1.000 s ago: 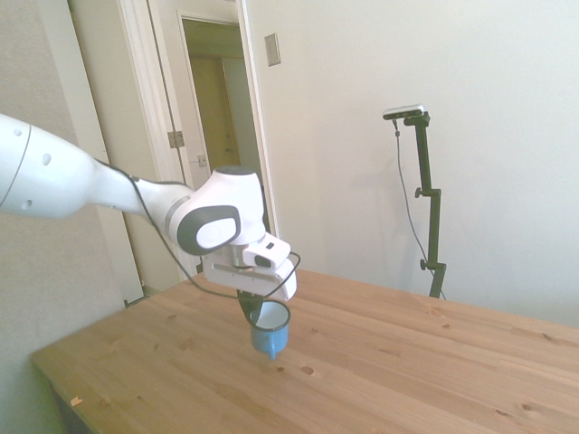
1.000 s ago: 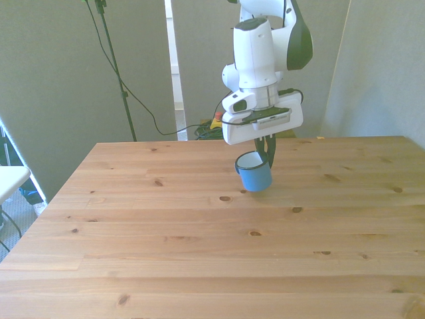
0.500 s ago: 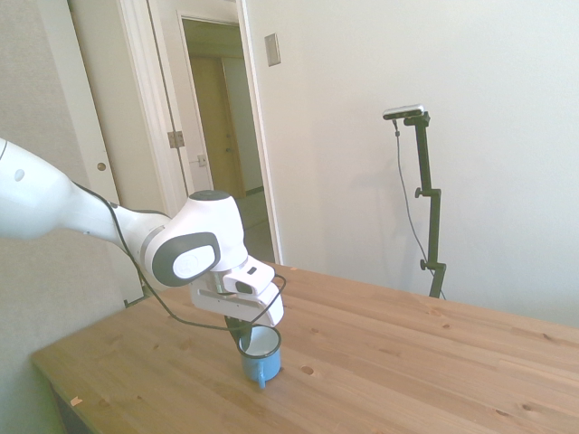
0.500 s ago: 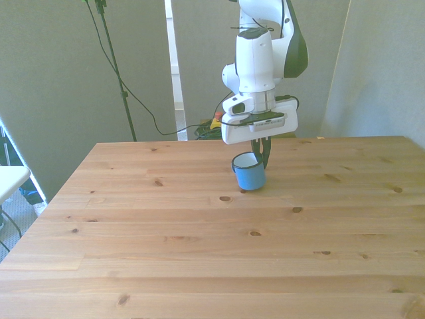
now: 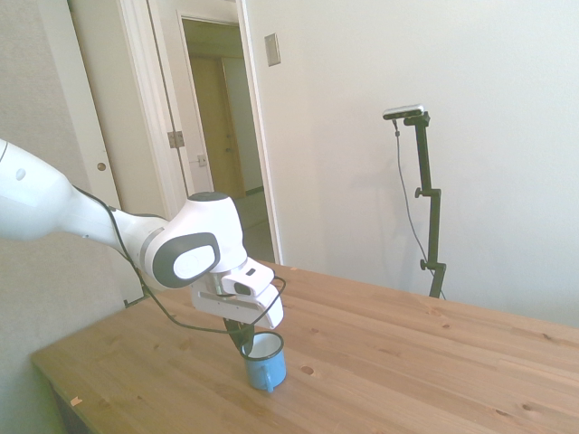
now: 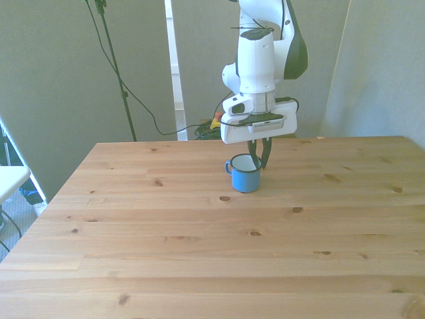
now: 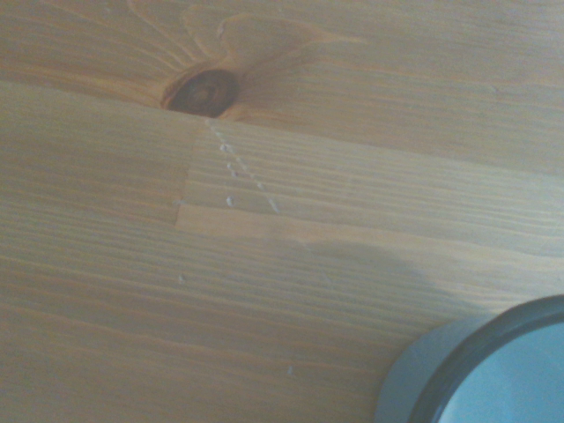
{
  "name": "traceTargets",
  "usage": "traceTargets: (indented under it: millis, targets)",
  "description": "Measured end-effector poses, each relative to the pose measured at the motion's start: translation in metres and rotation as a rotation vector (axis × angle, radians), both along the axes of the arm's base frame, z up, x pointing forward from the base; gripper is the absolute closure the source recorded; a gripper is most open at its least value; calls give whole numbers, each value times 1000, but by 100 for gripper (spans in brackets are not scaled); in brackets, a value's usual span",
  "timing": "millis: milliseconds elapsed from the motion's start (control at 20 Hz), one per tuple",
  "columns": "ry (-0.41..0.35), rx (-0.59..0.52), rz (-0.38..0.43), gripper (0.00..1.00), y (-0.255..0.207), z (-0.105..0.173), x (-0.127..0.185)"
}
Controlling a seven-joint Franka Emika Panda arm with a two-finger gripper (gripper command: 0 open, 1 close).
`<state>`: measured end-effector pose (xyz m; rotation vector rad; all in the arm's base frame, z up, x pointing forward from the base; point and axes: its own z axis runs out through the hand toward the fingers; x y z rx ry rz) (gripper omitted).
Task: Flip the mug upright
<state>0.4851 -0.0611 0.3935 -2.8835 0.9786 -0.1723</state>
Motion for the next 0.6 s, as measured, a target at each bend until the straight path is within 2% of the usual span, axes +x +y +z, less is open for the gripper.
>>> traceTargets:
  millis: [250, 400, 600]
  targets:
    - [-29, -22, -8, 0, -3, 17, -3]
    - [-57, -22, -3, 0, 3, 45, -11]
    - [-39, -6, -15, 0, 21, 82, -30]
